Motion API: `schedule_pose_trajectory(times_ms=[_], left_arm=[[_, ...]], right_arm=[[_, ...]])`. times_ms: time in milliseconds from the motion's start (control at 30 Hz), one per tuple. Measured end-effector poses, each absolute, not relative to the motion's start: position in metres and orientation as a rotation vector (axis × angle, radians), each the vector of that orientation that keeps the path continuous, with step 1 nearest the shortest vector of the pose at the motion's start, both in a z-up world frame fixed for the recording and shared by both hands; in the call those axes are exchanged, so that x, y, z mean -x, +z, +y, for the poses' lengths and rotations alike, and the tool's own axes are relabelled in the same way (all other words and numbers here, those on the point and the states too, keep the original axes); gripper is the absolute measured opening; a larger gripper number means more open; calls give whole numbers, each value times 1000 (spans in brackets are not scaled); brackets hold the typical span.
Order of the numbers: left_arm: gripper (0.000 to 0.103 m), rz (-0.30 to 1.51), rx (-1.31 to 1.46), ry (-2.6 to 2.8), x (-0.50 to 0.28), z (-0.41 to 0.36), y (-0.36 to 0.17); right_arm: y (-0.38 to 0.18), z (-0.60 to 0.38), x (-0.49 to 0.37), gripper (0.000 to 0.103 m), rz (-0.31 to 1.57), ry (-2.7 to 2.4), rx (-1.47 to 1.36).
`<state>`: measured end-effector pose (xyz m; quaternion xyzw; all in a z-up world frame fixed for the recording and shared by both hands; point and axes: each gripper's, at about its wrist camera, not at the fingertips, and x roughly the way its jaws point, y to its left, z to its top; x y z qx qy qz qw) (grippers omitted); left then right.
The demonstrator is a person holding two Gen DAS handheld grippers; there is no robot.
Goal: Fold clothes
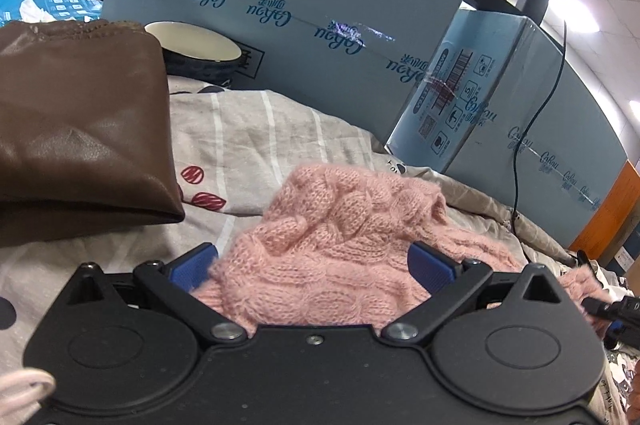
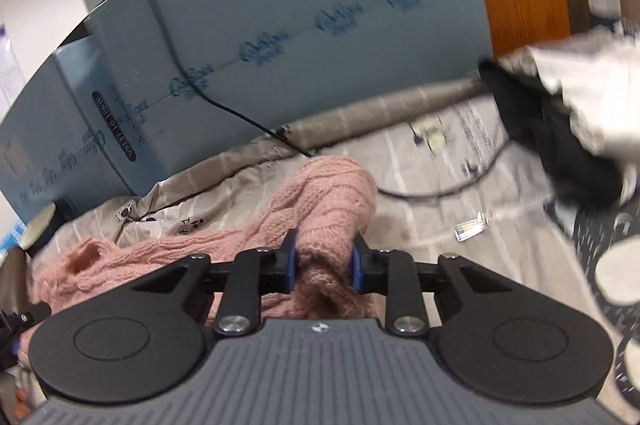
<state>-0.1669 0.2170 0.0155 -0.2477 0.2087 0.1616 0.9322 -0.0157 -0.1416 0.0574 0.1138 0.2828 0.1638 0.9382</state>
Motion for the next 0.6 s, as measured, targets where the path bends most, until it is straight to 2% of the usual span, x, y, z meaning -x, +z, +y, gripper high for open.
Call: schedule_pose_trajectory(times_ms=[333, 533, 600], left_arm=[[103, 418, 513, 325, 168, 218, 17], [103, 403, 506, 351, 172, 221, 20], [103, 389, 509, 357, 175, 222, 21]], right_arm=[[102, -49, 57, 21, 393, 506, 47], [89, 34, 96, 21, 269, 614, 329], [84, 53, 102, 21, 279, 658, 362]])
